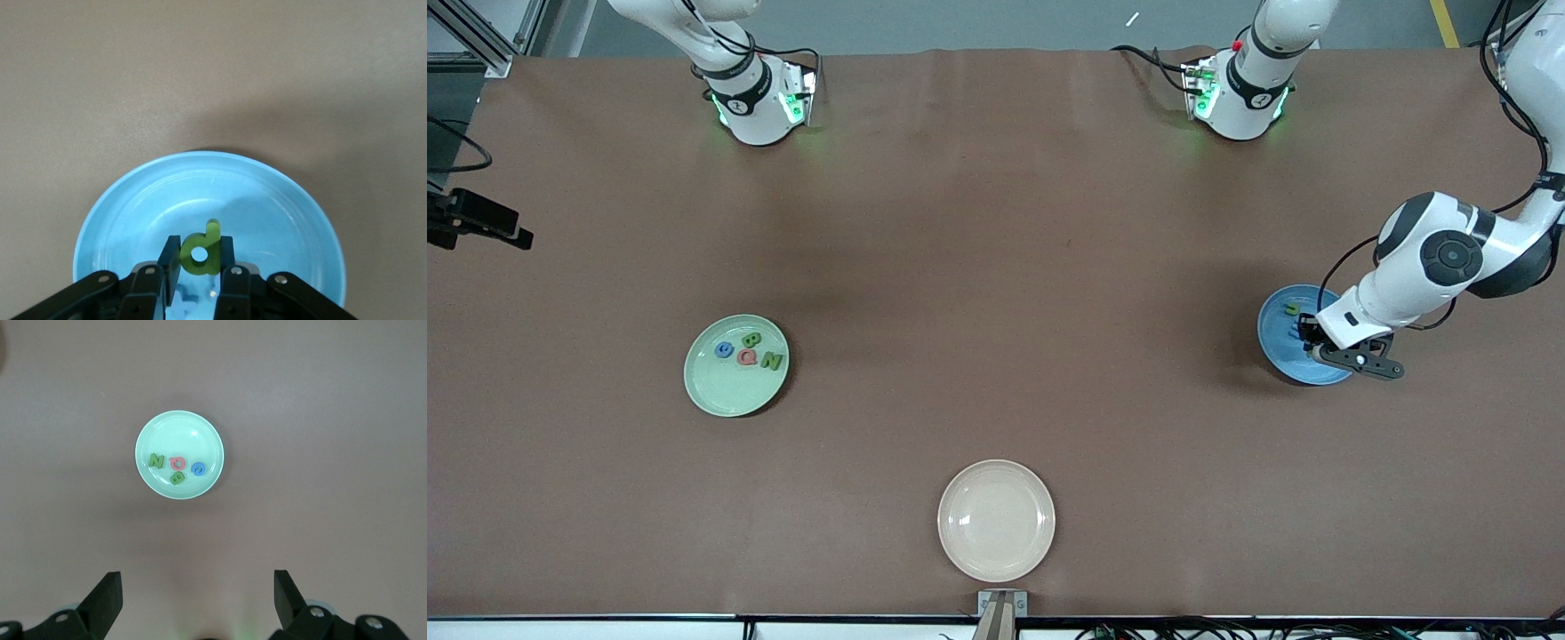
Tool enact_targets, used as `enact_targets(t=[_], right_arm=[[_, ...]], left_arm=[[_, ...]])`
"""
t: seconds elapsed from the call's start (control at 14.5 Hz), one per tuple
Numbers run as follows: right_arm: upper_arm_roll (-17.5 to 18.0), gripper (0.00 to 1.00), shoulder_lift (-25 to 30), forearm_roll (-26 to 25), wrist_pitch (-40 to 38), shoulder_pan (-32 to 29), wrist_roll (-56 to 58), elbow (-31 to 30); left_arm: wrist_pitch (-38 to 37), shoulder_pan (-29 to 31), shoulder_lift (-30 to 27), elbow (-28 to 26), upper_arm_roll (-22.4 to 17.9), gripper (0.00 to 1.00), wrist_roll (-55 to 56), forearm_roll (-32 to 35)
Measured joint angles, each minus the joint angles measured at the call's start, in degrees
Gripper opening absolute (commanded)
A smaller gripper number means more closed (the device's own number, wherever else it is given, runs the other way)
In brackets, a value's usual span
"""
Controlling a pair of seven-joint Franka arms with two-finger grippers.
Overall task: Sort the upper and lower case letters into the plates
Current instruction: 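Carry the green d over the blue plate with the left gripper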
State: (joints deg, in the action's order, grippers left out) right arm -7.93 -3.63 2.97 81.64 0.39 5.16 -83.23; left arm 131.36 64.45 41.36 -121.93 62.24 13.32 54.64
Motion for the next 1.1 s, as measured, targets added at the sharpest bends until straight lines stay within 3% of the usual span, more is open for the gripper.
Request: enact_targets(t=[0.41, 0.83, 0.9, 0.97, 1.03, 1.1], right_arm=[[-0.01, 1.0, 4.51, -0.57, -0.71, 0.0, 0.07, -2.96], [0.3, 1.0, 6.57, -2.04, -0.39, 0.78, 0.37, -4.68], [0.33, 1.0, 6.57, -2.18, -0.02, 1.17, 0.37, -4.81], [0.37, 1.0, 6.57, -2.3, 0.25, 1.41, 0.37, -4.91], [0.38, 1.0, 6.58, -2.37, 0.38, 1.54, 0.38, -4.99], [0.38, 1.0, 6.59, -2.41, 0.41, 1.58, 0.37, -5.11]], left_arm=[[3.65, -4.97, 0.27, 1.51, -6.1, 0.12, -1.5, 0.08], [4.21, -5.02, 0.41, 1.85, -6.97, 0.17, -2.49, 0.09], [4.22, -5.03, 0.41, 1.85, -6.97, 0.29, -2.49, 0.09], [4.22, -5.03, 0.41, 1.85, -6.97, 0.52, -2.49, 0.09], [4.24, -5.04, 0.41, 1.87, -6.97, 0.84, -2.68, 0.09], [4.27, -5.04, 0.41, 1.91, -6.97, 1.0, -3.51, 0.12]])
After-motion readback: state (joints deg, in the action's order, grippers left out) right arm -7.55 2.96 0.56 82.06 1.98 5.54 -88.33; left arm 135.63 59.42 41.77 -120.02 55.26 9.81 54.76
